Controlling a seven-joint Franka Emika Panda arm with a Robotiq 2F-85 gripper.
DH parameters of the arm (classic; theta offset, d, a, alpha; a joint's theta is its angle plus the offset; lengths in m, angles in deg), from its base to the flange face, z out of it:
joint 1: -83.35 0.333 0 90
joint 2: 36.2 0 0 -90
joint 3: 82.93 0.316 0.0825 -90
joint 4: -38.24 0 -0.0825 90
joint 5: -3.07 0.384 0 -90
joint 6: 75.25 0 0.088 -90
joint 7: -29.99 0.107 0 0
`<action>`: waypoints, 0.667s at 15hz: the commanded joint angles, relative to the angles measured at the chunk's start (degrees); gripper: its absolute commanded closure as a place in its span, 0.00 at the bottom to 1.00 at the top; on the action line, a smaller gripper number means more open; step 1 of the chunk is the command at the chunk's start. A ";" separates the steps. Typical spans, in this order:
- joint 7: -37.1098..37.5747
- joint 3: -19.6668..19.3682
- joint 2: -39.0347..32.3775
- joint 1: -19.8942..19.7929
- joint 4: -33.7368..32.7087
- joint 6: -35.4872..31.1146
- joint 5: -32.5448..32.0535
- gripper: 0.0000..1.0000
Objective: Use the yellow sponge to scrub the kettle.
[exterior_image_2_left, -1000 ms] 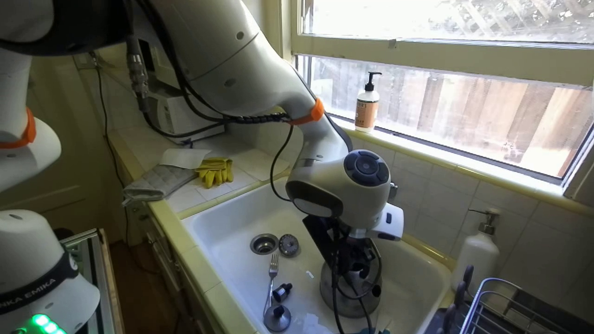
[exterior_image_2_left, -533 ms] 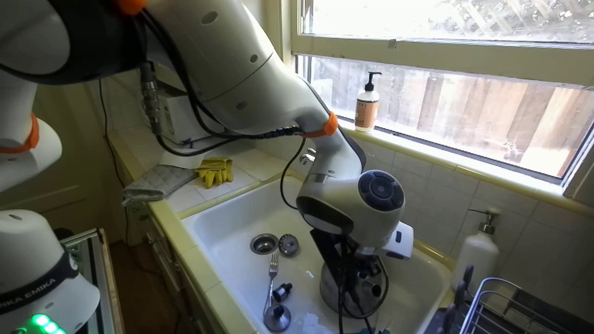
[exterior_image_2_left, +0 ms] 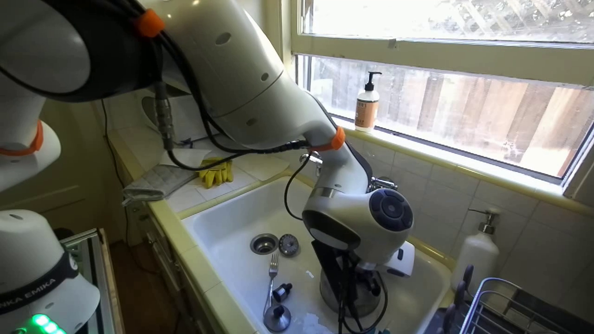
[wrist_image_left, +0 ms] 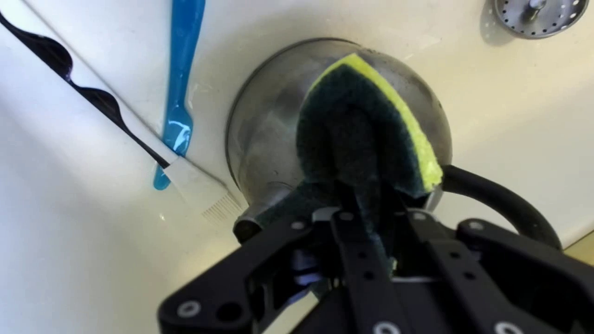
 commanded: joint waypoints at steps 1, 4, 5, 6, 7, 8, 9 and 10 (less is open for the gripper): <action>3.85 -2.99 -2.68 2.62 -2.93 2.88 -2.29 0.96; 6.35 -3.91 -1.20 3.48 -1.71 3.51 -2.92 0.96; 8.29 -4.86 -0.17 4.42 -0.89 4.01 -3.56 0.96; 10.39 -5.82 0.92 5.34 -0.06 4.73 -4.24 0.96; 12.21 -6.48 1.82 6.08 0.85 4.64 -4.56 0.96; 14.69 -7.45 2.69 7.07 1.53 5.02 -5.17 0.96; 18.34 -8.80 3.46 8.63 2.67 3.81 -5.60 0.96; 20.78 -9.61 4.00 9.59 3.45 2.87 -5.92 0.96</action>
